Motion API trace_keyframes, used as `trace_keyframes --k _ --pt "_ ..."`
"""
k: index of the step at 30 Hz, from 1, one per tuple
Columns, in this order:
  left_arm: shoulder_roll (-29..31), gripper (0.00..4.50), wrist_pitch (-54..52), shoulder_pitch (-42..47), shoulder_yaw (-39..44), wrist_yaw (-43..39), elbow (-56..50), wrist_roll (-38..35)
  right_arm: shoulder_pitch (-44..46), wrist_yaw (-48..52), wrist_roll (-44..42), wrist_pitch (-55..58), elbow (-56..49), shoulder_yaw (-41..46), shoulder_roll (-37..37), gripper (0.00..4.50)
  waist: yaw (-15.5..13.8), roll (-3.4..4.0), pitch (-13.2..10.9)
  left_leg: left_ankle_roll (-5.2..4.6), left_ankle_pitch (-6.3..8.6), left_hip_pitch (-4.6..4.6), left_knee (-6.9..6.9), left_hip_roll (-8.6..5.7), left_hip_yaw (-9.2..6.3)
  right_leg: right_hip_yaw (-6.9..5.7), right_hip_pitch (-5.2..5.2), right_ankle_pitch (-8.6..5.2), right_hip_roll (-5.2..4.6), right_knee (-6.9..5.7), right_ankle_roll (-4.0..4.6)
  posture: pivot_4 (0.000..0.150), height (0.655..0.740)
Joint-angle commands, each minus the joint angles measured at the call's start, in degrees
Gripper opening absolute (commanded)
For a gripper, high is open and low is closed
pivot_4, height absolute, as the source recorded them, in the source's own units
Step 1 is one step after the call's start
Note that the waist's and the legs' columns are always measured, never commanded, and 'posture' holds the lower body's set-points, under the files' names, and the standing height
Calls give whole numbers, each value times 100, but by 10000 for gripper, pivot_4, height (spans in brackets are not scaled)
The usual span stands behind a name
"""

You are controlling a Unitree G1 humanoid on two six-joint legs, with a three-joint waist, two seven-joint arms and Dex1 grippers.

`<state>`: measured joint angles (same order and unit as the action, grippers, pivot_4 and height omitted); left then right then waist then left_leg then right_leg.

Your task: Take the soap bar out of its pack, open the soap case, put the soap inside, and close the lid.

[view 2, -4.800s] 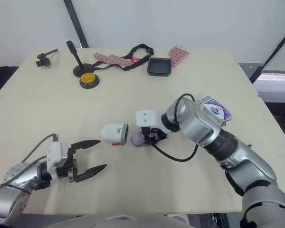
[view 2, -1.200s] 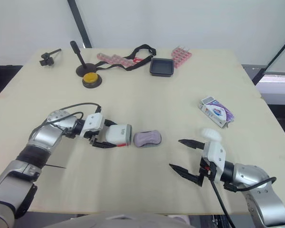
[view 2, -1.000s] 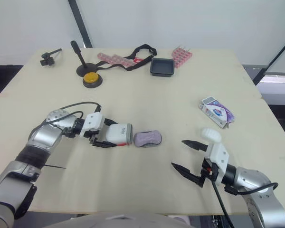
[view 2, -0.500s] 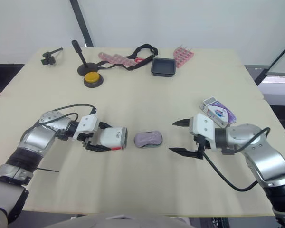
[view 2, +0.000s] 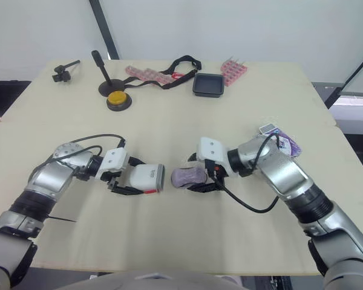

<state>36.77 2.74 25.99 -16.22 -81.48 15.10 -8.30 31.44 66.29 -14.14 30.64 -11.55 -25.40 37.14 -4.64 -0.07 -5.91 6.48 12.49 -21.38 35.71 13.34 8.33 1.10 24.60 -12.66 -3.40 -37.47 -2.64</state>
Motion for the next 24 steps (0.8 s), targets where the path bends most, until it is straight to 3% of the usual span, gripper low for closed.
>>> trace_keyframes --k 1,21,24 --pt "63 34495 -36 -22 87 10 -160 -48 145 35 164 -45 111 -99 -103 45000 7 0 0 1 0 -1 -1 1 0 1 0 0 0 -1 1 1500 7291" --pt "70 34495 -99 -116 106 100 -304 -56 84 -59 999 -561 1111 -445 -634 45000 17 0 0 3 -1 0 0 1 2 1 0 0 1 -6 0 1500 7291" --pt "73 34495 -94 -122 106 117 -307 -53 38 -58 1061 -649 1093 -447 -624 38188 17 0 0 3 -1 0 0 1 2 1 0 0 1 -7 0 1500 7291"
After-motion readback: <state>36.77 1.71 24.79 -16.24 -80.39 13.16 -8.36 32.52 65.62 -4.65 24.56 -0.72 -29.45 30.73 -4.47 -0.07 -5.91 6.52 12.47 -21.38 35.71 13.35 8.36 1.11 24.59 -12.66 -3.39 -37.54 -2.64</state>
